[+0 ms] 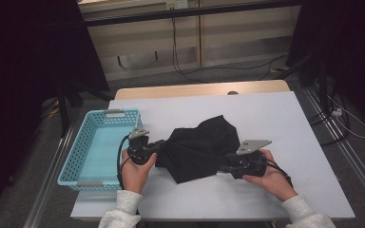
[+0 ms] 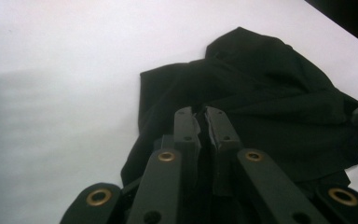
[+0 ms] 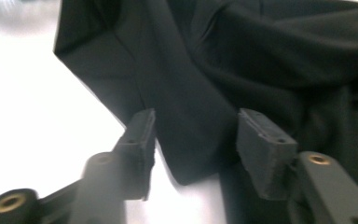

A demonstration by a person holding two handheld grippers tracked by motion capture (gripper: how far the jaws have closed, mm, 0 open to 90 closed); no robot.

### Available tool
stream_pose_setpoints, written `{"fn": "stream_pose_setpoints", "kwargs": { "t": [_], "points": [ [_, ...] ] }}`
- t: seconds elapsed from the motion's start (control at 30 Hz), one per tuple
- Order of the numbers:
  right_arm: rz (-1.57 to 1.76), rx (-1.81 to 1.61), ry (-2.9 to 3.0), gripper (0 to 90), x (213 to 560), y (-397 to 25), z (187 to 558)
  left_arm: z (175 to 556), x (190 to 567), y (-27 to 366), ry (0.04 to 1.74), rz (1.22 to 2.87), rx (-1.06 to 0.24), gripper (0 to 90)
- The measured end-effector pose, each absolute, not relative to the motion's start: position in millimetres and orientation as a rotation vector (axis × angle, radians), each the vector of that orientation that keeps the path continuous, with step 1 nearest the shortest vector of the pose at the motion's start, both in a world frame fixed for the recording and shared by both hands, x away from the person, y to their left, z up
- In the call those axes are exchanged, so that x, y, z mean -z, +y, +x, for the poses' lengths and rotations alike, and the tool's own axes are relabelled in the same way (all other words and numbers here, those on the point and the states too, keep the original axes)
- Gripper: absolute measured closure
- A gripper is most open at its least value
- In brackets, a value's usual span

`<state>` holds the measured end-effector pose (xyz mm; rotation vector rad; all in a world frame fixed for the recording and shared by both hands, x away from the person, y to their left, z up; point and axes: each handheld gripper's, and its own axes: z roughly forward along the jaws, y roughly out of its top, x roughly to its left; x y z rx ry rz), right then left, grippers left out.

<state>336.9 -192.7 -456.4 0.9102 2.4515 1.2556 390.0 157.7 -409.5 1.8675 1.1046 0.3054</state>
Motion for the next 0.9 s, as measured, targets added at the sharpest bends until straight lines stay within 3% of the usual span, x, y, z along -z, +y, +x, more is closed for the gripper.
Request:
{"fn": "stream_pose_setpoints", "kwargs": {
  "t": [0.17,0.23,0.43,0.57,0.9],
  "points": [
    [0.884,-1.187,2.467,33.0,462,-177,339,389,401,169,1.124,1.827,-0.334,84.3],
    [0.870,-1.172,2.449,33.0,462,-172,341,389,400,172,1.131,1.816,-0.338,84.2],
    [0.895,-1.069,2.402,48.9,467,-160,348,389,406,167,1.130,1.857,-0.327,84.2],
    [0.888,-1.064,2.397,85.3,465,-163,349,388,409,162,1.113,1.876,-0.304,84.2],
    [0.985,-1.270,2.200,88.5,417,-229,338,384,405,141,1.006,1.877,-0.185,84.2]
  ]
}}
